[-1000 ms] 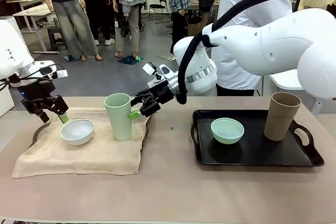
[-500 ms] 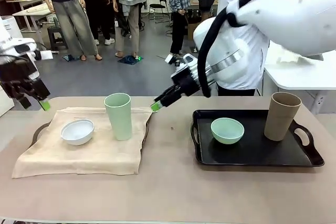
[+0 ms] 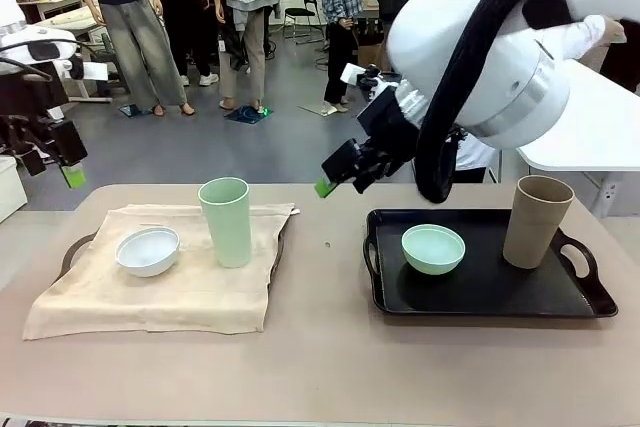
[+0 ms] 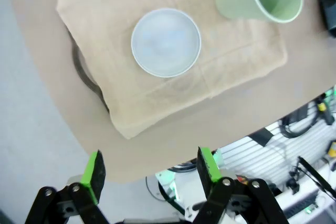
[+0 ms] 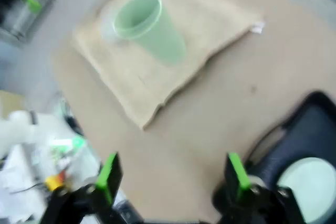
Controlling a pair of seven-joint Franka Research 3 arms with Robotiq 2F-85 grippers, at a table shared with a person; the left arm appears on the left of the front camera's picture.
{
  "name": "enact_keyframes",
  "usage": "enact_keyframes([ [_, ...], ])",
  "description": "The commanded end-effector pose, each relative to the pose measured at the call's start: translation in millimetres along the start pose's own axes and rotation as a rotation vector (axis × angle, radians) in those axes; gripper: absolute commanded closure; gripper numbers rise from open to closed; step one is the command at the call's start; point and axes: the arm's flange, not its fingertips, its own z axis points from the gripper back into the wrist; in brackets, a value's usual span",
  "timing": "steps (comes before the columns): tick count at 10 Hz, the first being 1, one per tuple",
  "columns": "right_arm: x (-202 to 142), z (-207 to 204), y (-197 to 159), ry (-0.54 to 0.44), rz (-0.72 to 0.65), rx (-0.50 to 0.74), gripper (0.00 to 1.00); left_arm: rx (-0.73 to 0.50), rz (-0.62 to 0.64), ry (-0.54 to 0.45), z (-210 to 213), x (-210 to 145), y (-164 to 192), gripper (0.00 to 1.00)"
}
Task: Set up a tray with a mat and arrange the tableware.
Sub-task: Place the Picnic Bowl and Reusable plastic cup back onto the Handle tray in front of the human's position, then pick up the Picnic Bowl and Reusable plastic cup from the Handle tray in front of the human's position and hold them in the air.
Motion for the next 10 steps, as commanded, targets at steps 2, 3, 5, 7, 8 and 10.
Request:
enact_keyframes([
  [2, 0, 0, 0, 0.0, 0.0, 0.0, 0.0, -0.032, 0.001, -0.033, -3, -6, 16, 0.1],
  [3, 0, 0, 0, 0.0, 0.0, 0.0, 0.0, -0.032, 0.001, -0.033, -3, -6, 16, 0.1],
  [5, 0, 0, 0, 0.0, 0.0, 0.0, 0.0, -0.032, 0.001, -0.033, -3, -6, 16, 0.1],
  [7, 0, 0, 0, 0.0, 0.0, 0.0, 0.0, -0.032, 0.001, -0.033, -3, -6, 16, 0.1],
  [8, 0, 0, 0, 0.0, 0.0, 0.0, 0.0, -0.032, 0.001, -0.033, -3, -6, 16, 0.1],
  [10, 0, 0, 0, 0.0, 0.0, 0.0, 0.0, -0.032, 0.001, -0.033, -3, -6, 16, 0.1],
])
